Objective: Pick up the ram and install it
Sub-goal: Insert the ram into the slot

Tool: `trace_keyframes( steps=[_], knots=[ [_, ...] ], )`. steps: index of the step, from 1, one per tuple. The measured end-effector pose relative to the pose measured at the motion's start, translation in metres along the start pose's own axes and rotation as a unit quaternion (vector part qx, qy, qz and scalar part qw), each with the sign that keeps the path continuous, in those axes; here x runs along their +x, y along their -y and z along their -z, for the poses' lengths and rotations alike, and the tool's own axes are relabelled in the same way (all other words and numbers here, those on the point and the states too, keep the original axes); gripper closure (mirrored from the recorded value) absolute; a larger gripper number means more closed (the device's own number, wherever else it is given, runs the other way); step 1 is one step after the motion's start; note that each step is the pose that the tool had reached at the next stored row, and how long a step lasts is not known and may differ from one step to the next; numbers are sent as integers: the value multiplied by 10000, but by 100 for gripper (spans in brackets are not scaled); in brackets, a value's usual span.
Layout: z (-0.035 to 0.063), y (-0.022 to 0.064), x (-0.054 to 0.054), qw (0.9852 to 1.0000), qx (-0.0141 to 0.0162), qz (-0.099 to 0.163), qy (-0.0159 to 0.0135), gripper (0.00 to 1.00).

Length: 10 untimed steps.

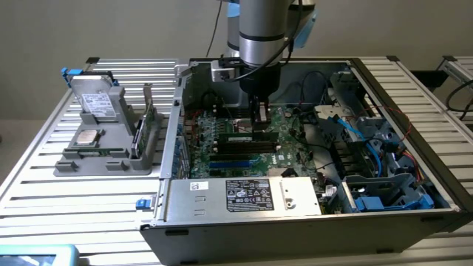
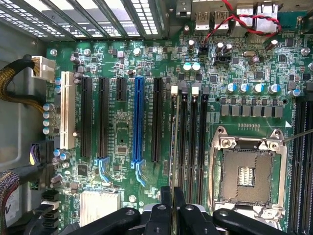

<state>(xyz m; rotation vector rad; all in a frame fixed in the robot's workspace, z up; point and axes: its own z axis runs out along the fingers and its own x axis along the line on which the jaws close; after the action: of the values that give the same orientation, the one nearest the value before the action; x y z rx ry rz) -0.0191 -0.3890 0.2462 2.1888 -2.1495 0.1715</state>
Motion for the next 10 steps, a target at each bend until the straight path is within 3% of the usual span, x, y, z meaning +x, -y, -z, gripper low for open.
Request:
trace_keyframes(
  steps=[10],
  knots=[
    [-75, -7, -14, 10000, 18, 3, -25, 87]
  ],
)
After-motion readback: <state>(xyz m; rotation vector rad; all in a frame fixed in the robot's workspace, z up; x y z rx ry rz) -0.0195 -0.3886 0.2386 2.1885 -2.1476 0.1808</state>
